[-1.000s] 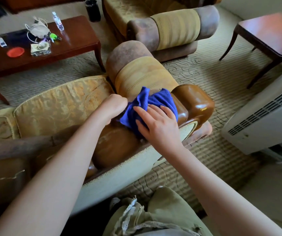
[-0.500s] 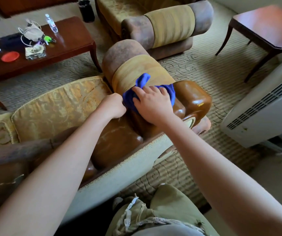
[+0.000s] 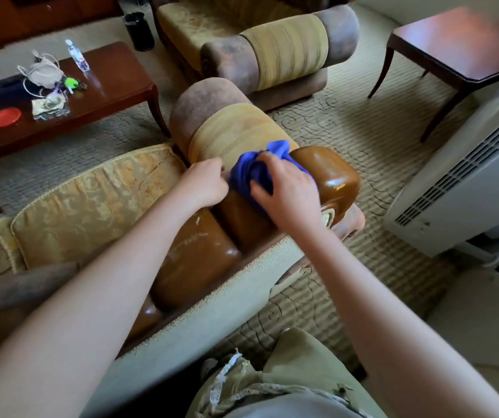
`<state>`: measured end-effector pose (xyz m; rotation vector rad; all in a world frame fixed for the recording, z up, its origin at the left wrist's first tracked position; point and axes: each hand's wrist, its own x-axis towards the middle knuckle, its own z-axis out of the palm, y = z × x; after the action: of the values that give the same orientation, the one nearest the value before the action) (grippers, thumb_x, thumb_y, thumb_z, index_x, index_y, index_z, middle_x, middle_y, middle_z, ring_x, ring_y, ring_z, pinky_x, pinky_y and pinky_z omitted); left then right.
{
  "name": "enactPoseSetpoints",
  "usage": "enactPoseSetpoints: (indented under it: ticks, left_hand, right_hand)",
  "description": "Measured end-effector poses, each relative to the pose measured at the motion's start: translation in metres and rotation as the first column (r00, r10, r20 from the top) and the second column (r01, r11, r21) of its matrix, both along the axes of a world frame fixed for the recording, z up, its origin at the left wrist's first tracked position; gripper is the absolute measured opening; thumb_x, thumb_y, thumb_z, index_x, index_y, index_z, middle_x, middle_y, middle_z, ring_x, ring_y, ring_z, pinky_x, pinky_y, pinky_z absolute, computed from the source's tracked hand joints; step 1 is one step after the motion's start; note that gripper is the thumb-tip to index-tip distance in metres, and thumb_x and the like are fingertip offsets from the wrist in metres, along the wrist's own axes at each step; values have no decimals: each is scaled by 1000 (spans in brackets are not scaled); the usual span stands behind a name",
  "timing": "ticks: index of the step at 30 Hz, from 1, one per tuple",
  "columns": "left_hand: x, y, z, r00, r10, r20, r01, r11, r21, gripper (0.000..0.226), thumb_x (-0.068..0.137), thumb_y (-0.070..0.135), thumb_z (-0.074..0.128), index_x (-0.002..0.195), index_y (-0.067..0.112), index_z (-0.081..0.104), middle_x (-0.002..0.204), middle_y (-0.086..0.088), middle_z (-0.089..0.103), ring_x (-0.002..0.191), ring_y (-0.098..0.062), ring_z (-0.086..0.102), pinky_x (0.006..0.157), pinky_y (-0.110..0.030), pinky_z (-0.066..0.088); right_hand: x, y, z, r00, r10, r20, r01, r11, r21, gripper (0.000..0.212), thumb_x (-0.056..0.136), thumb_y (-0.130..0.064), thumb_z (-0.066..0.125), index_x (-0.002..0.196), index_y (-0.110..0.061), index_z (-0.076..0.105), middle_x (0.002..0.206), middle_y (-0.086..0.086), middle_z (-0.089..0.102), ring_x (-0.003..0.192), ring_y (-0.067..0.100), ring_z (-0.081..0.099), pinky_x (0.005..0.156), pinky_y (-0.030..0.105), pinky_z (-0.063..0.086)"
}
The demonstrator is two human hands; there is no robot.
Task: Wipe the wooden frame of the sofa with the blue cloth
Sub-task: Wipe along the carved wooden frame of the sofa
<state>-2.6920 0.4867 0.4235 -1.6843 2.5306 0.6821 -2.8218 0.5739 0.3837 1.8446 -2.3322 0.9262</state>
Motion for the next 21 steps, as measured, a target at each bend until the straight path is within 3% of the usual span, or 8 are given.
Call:
enactPoseSetpoints:
  ticks: [2,4,6,8,11,14,18,21]
  left_hand:
    - [-14,9,6,993,-68,-99,65,997,-32,41,97,15,38,137,11,44,140,-15,46,129,-31,41,104,-36,34]
    - [-28,17,9,976,-150,-159,150,989,-14,43,99,19,39,141,15,41,142,-14,42,131,-29,39,107,-33,30]
    - [-36,19,5,964,-205,-171,214,976,41,46,98,26,40,144,21,38,142,-14,39,133,-28,37,110,-34,28]
    - [-41,21,-1,961,-241,-135,254,963,88,50,96,39,41,145,29,32,146,-11,34,136,-29,34,114,-42,26]
    - [-46,24,-3,945,-323,-50,327,937,127,59,92,55,36,146,37,22,154,-4,22,140,-27,27,113,-50,25]
    - [-53,28,-4,924,-368,106,353,926,134,60,95,55,30,149,37,11,158,-7,7,143,-34,15,116,-51,16]
    - [-58,35,-1,901,-378,214,354,924,145,59,99,51,22,150,34,-2,158,-12,-5,144,-37,3,116,-52,8]
    - [-57,40,3,893,-387,228,368,922,123,58,100,49,19,151,32,-3,158,-15,-6,144,-37,3,114,-52,8]
  right_hand:
    - [-23,-15,5,999,-31,8,30,995,94,46,88,-38,53,129,-18,51,113,7,65,108,26,57,88,36,38]
    - [-36,-18,5,998,-64,-16,65,994,83,45,91,-37,51,132,-18,51,118,6,64,113,25,55,93,33,33]
    - [-40,-6,-3,991,-120,56,123,991,-46,42,88,-31,56,126,-14,56,112,7,67,107,27,58,92,29,32]
    - [-36,20,-20,950,-189,249,236,955,-178,41,87,-25,57,125,-9,56,114,4,65,108,25,57,97,27,34]
    - [-11,53,-40,757,-224,613,446,864,-235,42,91,-18,54,131,-5,48,125,0,54,118,13,48,105,21,32]
    - [23,57,-38,563,-249,788,611,767,-194,37,90,-13,57,123,0,48,118,3,50,112,-6,39,102,11,27]
    - [49,54,-29,344,-232,910,682,728,-72,25,88,-15,58,104,-13,39,107,2,41,100,12,36,85,0,24]
    - [82,59,-38,284,-229,931,655,755,-14,24,79,-36,52,93,-26,35,101,2,43,96,23,43,85,16,33]
